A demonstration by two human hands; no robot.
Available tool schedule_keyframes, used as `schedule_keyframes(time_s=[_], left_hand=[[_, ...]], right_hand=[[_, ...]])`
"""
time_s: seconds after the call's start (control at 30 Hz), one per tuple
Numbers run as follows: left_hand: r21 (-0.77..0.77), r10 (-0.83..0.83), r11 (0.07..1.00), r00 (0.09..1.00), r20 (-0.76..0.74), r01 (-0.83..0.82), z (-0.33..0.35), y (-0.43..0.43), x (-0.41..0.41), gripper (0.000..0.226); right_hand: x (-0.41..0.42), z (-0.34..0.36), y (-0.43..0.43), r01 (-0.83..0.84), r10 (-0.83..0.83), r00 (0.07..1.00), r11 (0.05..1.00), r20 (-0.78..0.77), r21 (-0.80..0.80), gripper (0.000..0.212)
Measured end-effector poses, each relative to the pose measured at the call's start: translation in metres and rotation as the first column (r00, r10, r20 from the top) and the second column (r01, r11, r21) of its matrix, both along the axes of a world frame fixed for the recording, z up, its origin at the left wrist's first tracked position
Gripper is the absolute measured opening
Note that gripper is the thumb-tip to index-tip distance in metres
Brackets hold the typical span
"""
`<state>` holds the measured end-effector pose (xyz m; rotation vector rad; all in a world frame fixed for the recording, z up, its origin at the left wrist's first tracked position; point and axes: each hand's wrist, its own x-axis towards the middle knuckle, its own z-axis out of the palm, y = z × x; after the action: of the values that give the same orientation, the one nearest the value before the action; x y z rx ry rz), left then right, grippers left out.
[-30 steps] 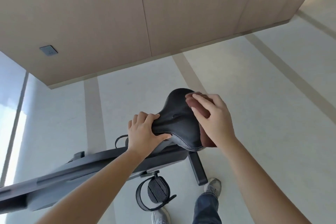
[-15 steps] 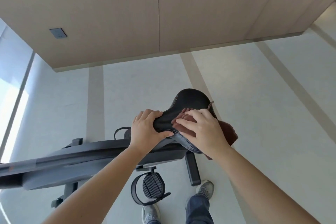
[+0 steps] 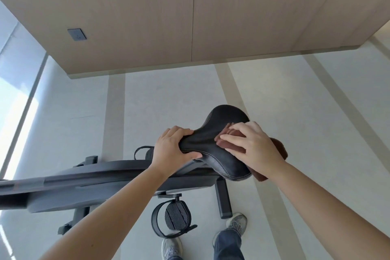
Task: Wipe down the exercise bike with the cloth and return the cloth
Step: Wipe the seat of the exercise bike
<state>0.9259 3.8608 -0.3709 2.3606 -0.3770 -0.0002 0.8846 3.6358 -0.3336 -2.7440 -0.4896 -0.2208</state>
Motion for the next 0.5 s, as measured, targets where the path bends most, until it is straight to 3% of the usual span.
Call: schedule_keyframes(time_s=[0.13, 0.27, 0.37, 0.5], left_hand=[[-0.022, -0.018, 1.000, 1.000, 0.005, 0.018, -0.002, 0.003, -0.001, 0.057], [-0.072, -0.133, 0.989, 0.986, -0.096, 0.127, -0.003, 0.020, 0.002, 0.058], [-0.146, -0.126, 0.984, 0.971, -0.205, 0.097, -0.008, 0.035, 0.005, 0.057], [-0.274, -0.080, 0.962, 0.959, -0.271, 0.003, -0.016, 0.043, 0.002, 0.059]], right_hand=[[0.015, 0.002, 0.054, -0.166, 0.165, 0.986, 0.985, -0.011, -0.050, 0.027], [0.017, 0.007, 0.031, -0.281, 0.278, 0.959, 0.955, -0.046, -0.093, 0.028], [0.013, 0.009, 0.007, -0.194, 0.189, 0.980, 0.977, -0.059, -0.092, 0.030], [0.017, 0.003, 0.044, -0.156, 0.159, 0.987, 0.980, 0.015, -0.124, 0.030]])
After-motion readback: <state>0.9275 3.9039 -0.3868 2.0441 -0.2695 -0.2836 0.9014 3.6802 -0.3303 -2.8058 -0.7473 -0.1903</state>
